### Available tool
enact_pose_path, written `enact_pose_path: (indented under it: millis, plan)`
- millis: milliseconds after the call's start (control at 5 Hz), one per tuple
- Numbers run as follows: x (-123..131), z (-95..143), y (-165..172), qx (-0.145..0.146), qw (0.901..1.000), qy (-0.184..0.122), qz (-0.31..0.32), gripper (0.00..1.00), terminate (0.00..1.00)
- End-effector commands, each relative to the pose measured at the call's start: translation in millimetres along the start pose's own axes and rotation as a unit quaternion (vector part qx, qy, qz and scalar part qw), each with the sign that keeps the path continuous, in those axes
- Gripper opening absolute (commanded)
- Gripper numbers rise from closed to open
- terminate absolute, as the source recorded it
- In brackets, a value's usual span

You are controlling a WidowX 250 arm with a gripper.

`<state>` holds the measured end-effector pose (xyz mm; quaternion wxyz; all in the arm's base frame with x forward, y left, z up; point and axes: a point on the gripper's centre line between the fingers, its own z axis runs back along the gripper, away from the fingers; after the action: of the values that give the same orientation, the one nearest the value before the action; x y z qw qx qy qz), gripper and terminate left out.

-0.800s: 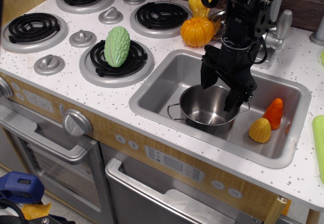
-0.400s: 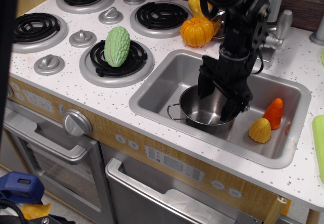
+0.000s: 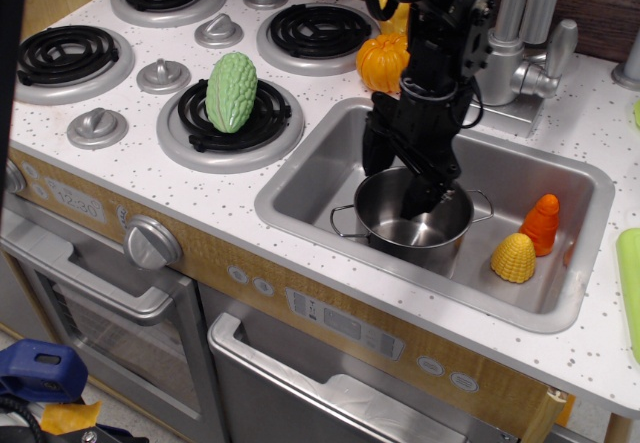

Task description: Pick up pot from sink

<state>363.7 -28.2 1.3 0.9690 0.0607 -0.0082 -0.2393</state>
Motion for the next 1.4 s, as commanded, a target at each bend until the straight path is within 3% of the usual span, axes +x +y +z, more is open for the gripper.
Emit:
enact_pose_path:
  millis: [0,600,800,1200]
  plan:
    - [6,30,20,0.006,0.9982,-0.052,0.029,1.00,0.00]
    - [3,30,33,0.016,0.9971,-0.064,0.039,1.00,0.00]
    - [-1,22,37,-0.009,0.9962,-0.067,0.055,1.00,0.00]
    - [-3,7,41,-0.010,0.9950,-0.081,0.058,1.00,0.00]
